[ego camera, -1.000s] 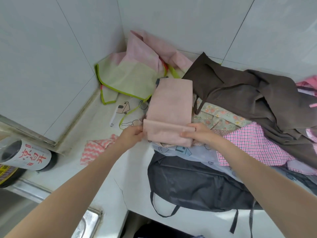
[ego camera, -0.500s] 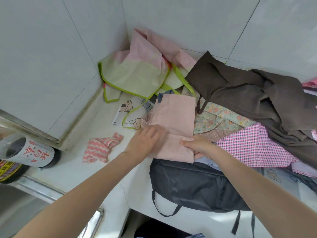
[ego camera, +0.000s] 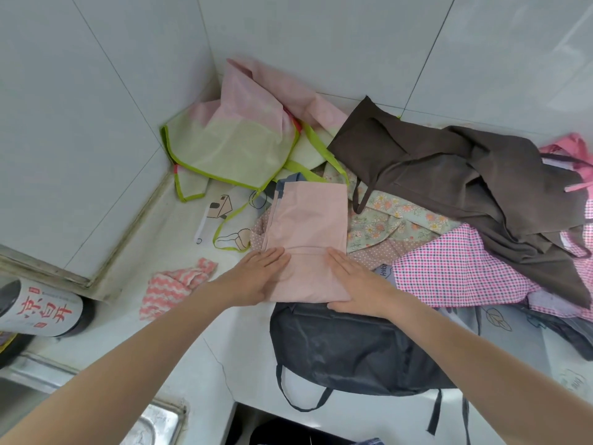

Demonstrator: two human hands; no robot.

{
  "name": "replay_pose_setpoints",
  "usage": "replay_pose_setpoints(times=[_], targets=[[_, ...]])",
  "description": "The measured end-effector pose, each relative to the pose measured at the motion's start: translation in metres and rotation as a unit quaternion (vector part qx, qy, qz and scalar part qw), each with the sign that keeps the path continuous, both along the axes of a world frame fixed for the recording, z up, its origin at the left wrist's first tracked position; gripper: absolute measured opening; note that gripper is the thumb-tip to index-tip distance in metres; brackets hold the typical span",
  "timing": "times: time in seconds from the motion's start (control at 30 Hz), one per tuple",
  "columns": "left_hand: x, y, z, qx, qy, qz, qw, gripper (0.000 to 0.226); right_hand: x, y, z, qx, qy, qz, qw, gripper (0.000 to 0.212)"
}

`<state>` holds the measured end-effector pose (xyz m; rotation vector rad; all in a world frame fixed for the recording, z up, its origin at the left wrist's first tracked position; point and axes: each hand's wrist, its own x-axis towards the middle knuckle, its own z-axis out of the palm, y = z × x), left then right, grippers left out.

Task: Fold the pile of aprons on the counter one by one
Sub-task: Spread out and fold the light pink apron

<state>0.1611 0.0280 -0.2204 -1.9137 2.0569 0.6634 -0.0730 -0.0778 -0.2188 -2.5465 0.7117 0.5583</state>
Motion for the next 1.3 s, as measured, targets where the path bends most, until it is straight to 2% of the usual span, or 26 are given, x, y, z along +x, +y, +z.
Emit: replay_pose_setpoints(times=[0.1,0.13,0.2,0.27,0.33,0.4,0.43,0.5,0.53,0.6,0.63,0.67,0.7,0.73,0.8,0.83,0.87,0.93,0.97,1.03,1.1,1.13,1.2,1.3], targets=[[0.010,-0.003,0.010,0.039,0.059,0.033,0.997,0.081,0.007,-0.007,0.006,0.061,-0.011,-0.032,0.998,0.091],[0.010,-0.006,0.014,0.048,0.116,0.059,0.990,0.074,0.009,-0.009,0.010,0.077,-0.024,-0.055,0.995,0.088],[0.014,-0.008,0.018,0.029,0.248,0.176,0.952,0.056,0.010,-0.016,0.018,0.134,-0.063,-0.137,0.979,0.074],[0.022,-0.007,0.019,-0.027,0.265,0.209,0.941,0.043,0.009,-0.023,0.024,0.224,-0.113,-0.247,0.936,0.048],[0.028,-0.003,0.017,-0.044,0.318,0.264,0.910,0.024,0.008,-0.027,0.027,0.284,-0.170,-0.347,0.878,0.028],[0.023,-0.001,0.018,-0.054,0.330,0.307,0.891,0.010,0.009,-0.025,0.024,0.294,-0.191,-0.410,0.842,0.025],[0.020,0.000,0.013,-0.057,0.315,0.318,0.892,0.015,0.011,-0.022,0.021,0.286,-0.190,-0.427,0.837,0.026],[0.011,0.005,0.009,-0.059,0.308,0.331,0.890,0.030,0.015,-0.016,0.015,0.248,-0.178,-0.445,0.842,0.025],[0.007,0.007,0.008,-0.062,0.309,0.354,0.881,0.029,0.018,-0.014,0.014,0.216,-0.168,-0.445,0.853,0.029],[0.002,0.006,0.009,-0.073,0.295,0.389,0.870,0.022,0.023,-0.013,0.008,0.155,-0.145,-0.439,0.873,0.038],[-0.003,0.004,0.011,-0.075,0.245,0.400,0.880,0.028,0.025,-0.012,0.005,0.128,-0.133,-0.432,0.883,0.041],[-0.011,0.002,0.013,-0.098,0.147,0.389,0.904,0.035,0.028,-0.012,0.004,0.110,-0.120,-0.423,0.891,0.042],[-0.017,0.001,0.013,-0.145,0.022,0.354,0.924,0.040,0.030,-0.011,0.003,0.099,-0.107,-0.417,0.897,0.041],[-0.025,0.002,0.015,-0.197,-0.067,0.304,0.929,0.048,0.032,-0.011,0.002,0.093,-0.095,-0.409,0.903,0.040],[-0.037,0.004,0.011,-0.303,-0.148,0.159,0.928,0.066,0.035,-0.009,0.004,0.092,-0.082,-0.399,0.909,0.033],[-0.040,0.005,0.005,-0.320,-0.143,0.104,0.931,0.073,0.036,-0.008,0.004,0.093,-0.085,-0.403,0.906,0.026],[-0.041,0.005,-0.001,-0.296,-0.115,0.068,0.946,0.079,0.037,-0.006,0.006,0.090,-0.090,-0.404,0.906,0.024],[-0.045,0.004,0.004,-0.214,-0.078,0.037,0.973,0.091,0.035,0.000,0.012,0.041,-0.095,-0.377,0.920,0.048],[-0.044,0.001,0.001,-0.175,-0.085,0.030,0.980,0.092,0.031,0.003,0.016,-0.017,-0.099,-0.338,0.936,0.056],[-0.041,-0.004,0.000,-0.115,-0.083,0.044,0.989,0.088,0.022,0.007,0.021,-0.136,-0.091,-0.182,0.970,0.067],[-0.037,-0.004,0.003,-0.128,-0.072,0.034,0.989,0.089,0.014,0.009,0.018,-0.146,-0.052,-0.038,0.987,0.077],[-0.034,-0.007,0.004,-0.127,-0.064,0.032,0.989,0.090,0.014,0.010,0.017,-0.132,-0.022,-0.014,0.991,0.081],[-0.030,-0.013,0.005,-0.147,-0.034,0.024,0.988,0.082,0.019,0.007,0.017,-0.131,0.006,-0.010,0.991,0.077],[-0.018,-0.023,0.024,-0.101,0.098,0.103,0.985,0.048,0.037,-0.010,0.033,-0.121,-0.014,-0.009,0.992,0.049]])
